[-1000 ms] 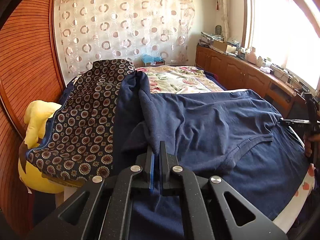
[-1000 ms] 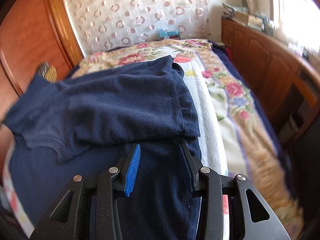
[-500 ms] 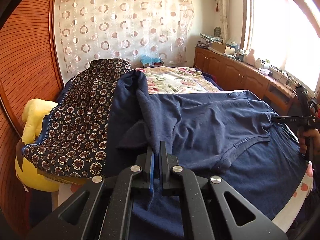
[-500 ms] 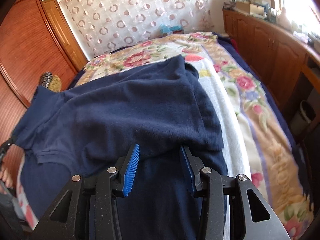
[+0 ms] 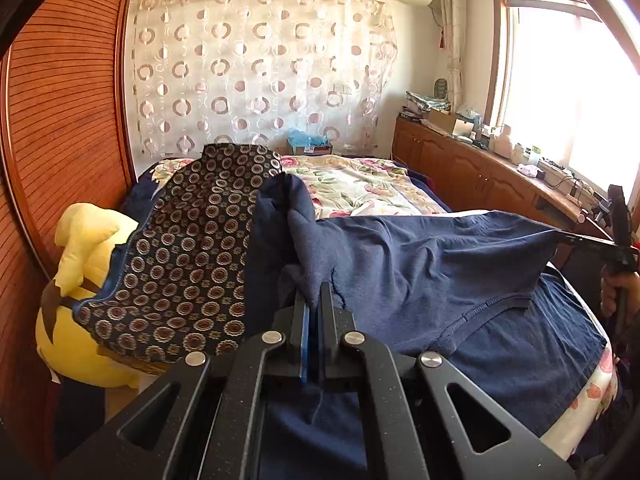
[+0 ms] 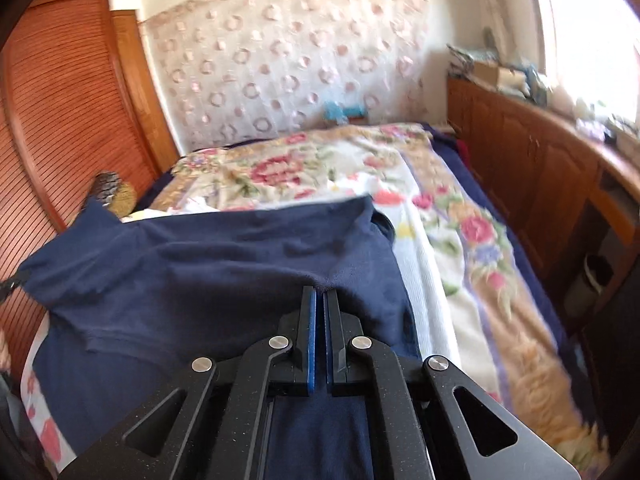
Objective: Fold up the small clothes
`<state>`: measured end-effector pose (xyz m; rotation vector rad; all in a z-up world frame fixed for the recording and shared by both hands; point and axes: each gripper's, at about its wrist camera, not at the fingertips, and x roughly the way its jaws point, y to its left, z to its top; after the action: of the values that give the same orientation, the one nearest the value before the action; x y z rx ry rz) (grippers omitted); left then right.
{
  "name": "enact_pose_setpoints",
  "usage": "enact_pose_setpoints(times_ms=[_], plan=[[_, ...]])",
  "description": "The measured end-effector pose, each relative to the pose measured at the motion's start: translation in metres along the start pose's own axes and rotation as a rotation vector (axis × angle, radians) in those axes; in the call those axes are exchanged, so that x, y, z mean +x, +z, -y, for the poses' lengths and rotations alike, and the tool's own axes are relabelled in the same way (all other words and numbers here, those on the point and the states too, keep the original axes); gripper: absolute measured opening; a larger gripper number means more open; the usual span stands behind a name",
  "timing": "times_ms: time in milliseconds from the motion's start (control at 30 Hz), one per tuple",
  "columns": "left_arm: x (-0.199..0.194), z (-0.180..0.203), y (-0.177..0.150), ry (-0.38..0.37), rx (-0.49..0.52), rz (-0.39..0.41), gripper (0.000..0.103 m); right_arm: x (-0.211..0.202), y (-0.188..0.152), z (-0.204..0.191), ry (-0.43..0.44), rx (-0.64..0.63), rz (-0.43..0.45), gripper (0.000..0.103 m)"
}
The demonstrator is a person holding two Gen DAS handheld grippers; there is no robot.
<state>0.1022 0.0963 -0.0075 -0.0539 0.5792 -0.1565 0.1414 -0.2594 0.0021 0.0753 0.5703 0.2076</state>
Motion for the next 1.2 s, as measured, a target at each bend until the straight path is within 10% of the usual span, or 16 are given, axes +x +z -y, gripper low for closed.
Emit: enact_pose_setpoints(times_ms=[833,1200], plan=[[-0.045,-0.041,-0.089,0.033,-0.142,-0.067,0.004,-0.121,-0.082,0.018,0.038,-0.034,0.029,0.003],[-0.032,-0.034,-0.107,0.063,-0.118,-0.123,0.004,-0.079,-0.113,0.021,-0.023,-0.019,-0.122,0.003]])
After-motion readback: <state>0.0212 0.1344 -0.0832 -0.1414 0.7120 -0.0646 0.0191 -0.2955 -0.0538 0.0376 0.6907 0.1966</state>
